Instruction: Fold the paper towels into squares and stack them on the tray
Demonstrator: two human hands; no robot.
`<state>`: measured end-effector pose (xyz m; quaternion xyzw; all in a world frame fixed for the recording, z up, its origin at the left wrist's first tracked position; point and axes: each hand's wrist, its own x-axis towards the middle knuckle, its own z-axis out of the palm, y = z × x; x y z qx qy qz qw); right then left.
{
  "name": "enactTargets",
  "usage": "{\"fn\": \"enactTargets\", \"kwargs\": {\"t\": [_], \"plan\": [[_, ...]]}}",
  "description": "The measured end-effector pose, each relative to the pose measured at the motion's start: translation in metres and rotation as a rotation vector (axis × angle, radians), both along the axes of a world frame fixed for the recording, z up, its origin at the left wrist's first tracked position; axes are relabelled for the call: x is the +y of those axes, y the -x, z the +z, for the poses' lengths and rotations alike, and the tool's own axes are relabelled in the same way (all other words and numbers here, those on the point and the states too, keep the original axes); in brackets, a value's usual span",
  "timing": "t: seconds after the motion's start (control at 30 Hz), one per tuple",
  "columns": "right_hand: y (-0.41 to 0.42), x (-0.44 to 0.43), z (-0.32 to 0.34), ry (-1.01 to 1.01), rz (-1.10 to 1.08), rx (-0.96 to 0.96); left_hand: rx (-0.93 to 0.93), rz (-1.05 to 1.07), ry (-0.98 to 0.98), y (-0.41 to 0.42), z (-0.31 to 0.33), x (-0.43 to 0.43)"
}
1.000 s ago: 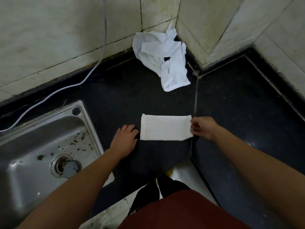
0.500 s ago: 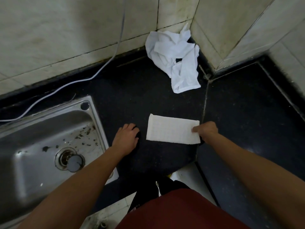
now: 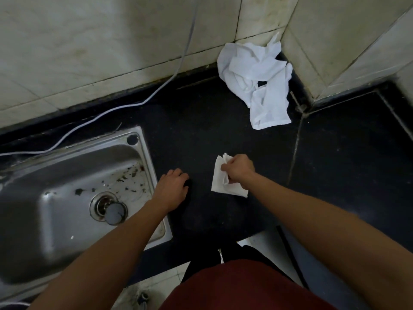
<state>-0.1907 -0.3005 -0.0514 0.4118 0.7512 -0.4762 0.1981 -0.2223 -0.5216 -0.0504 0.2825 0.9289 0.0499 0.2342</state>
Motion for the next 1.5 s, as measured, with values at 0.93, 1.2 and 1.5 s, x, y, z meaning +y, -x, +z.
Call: {"fn": "enactTargets", "kwargs": {"t": [0.93,1.2,1.5], "plan": [[-0.065,0.045,0.007,-0.25,0.31,0.036,-0.052,-0.293,-0.002,-0.007,-0.005,0.068],[0.01,0.021,0.008,-0.51,0.839,-0.101,0.011,-0.093,-0.088,-0.023,0.002,0.023],[-0.008,0.025,0.024,-0.118,0.552,-0.033,0.013,-0.092,-0.076,-0.019,0.002,-0.012]]}}
